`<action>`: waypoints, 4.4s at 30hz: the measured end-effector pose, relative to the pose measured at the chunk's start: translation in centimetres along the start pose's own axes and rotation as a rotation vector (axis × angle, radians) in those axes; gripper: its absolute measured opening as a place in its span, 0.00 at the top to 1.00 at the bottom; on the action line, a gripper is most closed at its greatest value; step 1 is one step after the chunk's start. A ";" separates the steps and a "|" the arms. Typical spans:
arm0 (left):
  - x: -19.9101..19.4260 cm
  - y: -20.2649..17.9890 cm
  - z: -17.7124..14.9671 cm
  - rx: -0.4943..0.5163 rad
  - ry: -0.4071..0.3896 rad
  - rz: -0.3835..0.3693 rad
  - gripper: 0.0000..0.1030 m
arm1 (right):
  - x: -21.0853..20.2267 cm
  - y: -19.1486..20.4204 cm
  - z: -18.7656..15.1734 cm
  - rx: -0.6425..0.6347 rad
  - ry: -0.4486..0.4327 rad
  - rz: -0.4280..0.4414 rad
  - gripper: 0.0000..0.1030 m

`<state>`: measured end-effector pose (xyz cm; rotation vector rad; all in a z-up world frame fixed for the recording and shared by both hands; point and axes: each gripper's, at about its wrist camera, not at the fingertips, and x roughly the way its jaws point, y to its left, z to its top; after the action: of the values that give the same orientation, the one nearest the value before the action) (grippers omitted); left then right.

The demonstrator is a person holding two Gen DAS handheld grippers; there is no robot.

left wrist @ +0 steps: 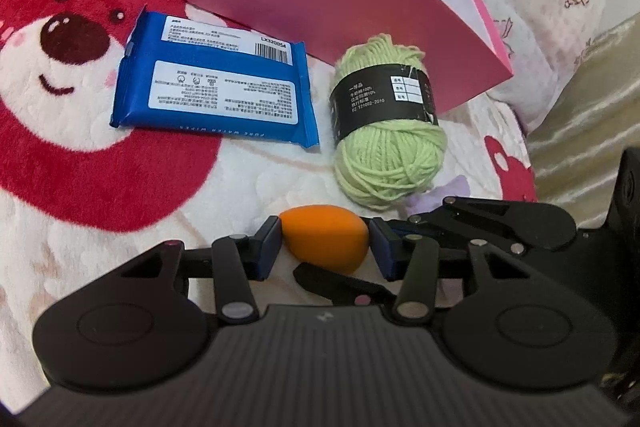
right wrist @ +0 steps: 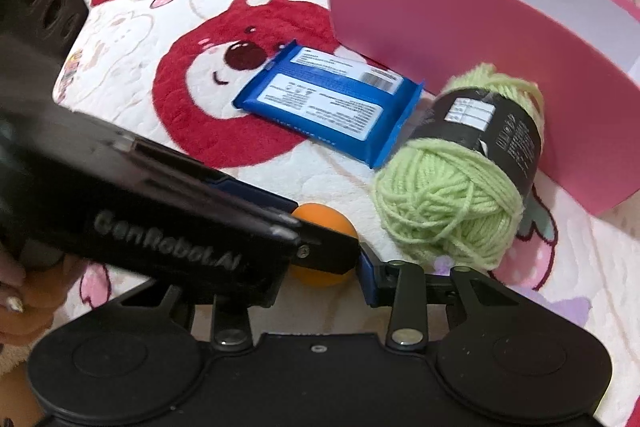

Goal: Organize objects
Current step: 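Close the left gripper on the orange makeup sponge, then lift the sponge with the left gripper and carry it into the pink box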

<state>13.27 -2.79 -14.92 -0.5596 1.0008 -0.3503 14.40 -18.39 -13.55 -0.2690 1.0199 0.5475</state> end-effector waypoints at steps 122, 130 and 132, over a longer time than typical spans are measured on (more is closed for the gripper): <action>9.4 -10.6 25.3 0.317 -0.046 0.015 0.60 | -0.3 -19.8 15.7 0.438 -0.205 -0.160 0.58; 11.2 -9.6 25.6 0.310 -0.008 0.020 0.60 | 1.5 -20.2 16.1 0.450 -0.165 -0.166 0.57; 11.5 -9.7 25.6 0.325 -0.006 0.034 0.60 | 1.8 -20.4 16.0 0.463 -0.163 -0.153 0.56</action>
<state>40.96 -9.46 -6.39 -0.2486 0.9234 -0.4703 38.08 -27.55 -7.75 0.1072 0.9293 0.1806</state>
